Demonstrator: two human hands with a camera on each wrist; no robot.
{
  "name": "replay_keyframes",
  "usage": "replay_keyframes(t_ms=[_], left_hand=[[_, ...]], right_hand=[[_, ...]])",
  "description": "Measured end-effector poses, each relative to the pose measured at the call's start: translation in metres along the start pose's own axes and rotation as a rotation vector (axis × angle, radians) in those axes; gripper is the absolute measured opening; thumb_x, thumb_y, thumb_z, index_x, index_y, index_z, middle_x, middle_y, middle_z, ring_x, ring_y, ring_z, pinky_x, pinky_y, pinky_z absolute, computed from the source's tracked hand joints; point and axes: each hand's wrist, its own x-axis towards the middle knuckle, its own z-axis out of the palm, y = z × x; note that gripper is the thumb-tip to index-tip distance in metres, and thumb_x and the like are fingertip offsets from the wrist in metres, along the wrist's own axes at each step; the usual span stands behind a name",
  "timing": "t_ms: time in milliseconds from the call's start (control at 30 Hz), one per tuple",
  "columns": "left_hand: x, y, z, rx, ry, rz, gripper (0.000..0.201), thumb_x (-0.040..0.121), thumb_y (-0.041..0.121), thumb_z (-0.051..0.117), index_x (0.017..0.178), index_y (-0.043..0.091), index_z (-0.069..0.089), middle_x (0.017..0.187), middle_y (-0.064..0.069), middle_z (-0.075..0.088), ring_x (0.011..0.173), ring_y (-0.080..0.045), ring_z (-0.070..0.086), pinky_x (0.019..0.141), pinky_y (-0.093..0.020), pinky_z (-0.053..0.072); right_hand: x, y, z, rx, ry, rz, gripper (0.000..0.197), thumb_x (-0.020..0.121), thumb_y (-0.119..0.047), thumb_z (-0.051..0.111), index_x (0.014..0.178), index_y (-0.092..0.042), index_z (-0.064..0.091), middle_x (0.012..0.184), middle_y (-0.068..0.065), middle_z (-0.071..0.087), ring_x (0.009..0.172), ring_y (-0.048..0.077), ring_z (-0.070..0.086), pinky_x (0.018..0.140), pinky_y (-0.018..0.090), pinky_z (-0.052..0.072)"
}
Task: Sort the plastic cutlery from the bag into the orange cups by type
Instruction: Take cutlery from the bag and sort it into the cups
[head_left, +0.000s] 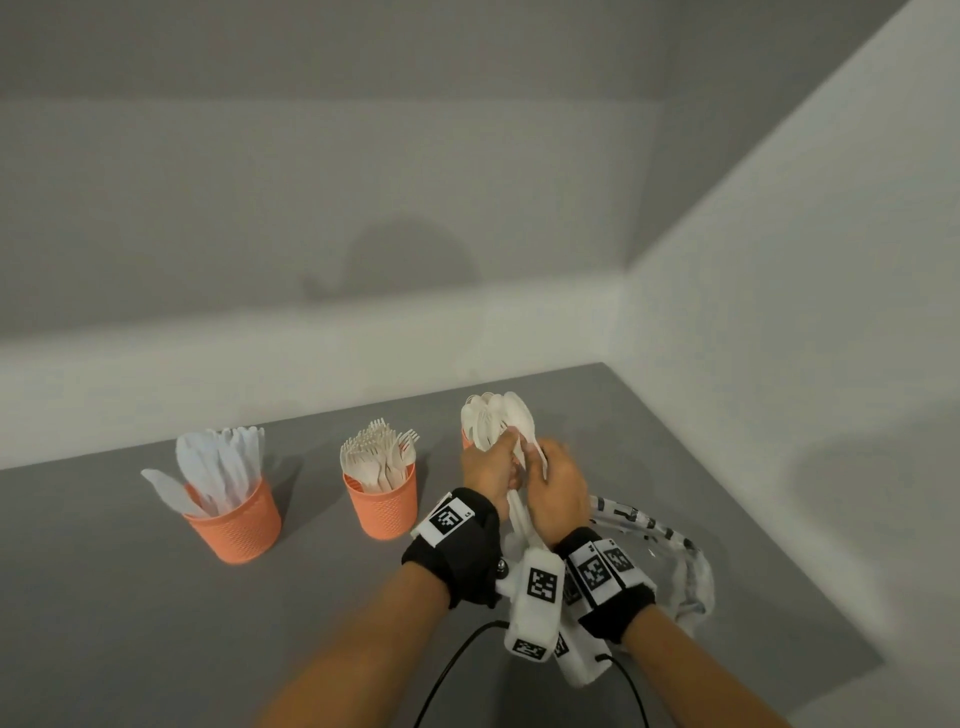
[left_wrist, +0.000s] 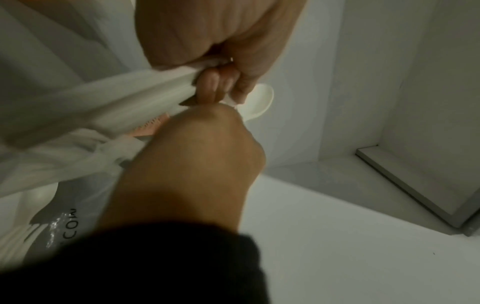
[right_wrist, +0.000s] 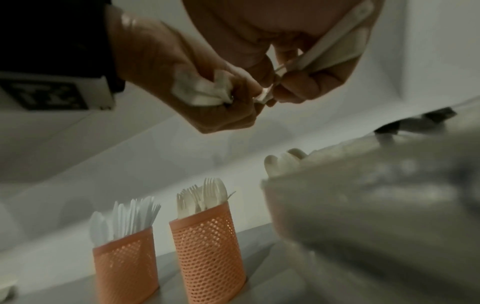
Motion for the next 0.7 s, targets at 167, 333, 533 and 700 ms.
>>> replay_keyframes(t_ms=[167, 333, 533, 700], left_hand=[[-0.001, 0.002, -0.007, -0.087, -0.068, -0.089, 0.024, 0.092, 0.005, 0.04, 0.069, 0.006, 0.046, 0.037, 0.004, 0.036, 0.025, -0.004, 0.029, 0.03, -0.008, 0.025], [-0.003, 0.004, -0.012, -0.126, -0.12, -0.076, 0.017, 0.089, 0.017, 0.05, 0.074, 0.009, 0.053, 0.046, 0.004, 0.037, 0.029, -0.002, 0.03, 0.032, -0.014, 0.025], [-0.001, 0.002, -0.02, 0.012, -0.003, 0.001, 0.017, 0.089, 0.01, 0.053, 0.074, 0.004, 0.055, 0.033, 0.006, 0.042, 0.025, -0.003, 0.033, 0.031, -0.014, 0.031], [-0.003, 0.008, -0.034, -0.06, -0.067, -0.001, 0.03, 0.092, 0.006, 0.041, 0.065, 0.002, 0.055, 0.043, -0.002, 0.055, 0.029, -0.008, 0.047, 0.035, -0.014, 0.041]], right_hand=[[0.01, 0.013, 0.006, 0.306, -0.141, 0.172, 0.025, 0.1, -0.021, 0.037, 0.08, -0.022, 0.052, 0.069, -0.002, 0.054, 0.058, 0.011, 0.048, 0.054, 0.022, 0.037], [0.008, 0.007, 0.008, 0.264, -0.141, 0.085, 0.023, 0.1, -0.019, 0.036, 0.086, -0.016, 0.054, 0.068, -0.007, 0.051, 0.065, 0.008, 0.05, 0.061, 0.02, 0.038], [0.007, 0.009, 0.02, 0.285, -0.177, 0.034, 0.019, 0.1, -0.019, 0.038, 0.088, -0.023, 0.052, 0.072, -0.008, 0.055, 0.068, 0.006, 0.053, 0.064, 0.018, 0.042], [0.019, 0.02, 0.031, 0.386, -0.236, 0.118, 0.025, 0.1, -0.018, 0.032, 0.12, -0.017, 0.048, 0.088, 0.008, 0.066, 0.076, 0.02, 0.066, 0.07, 0.034, 0.054]])
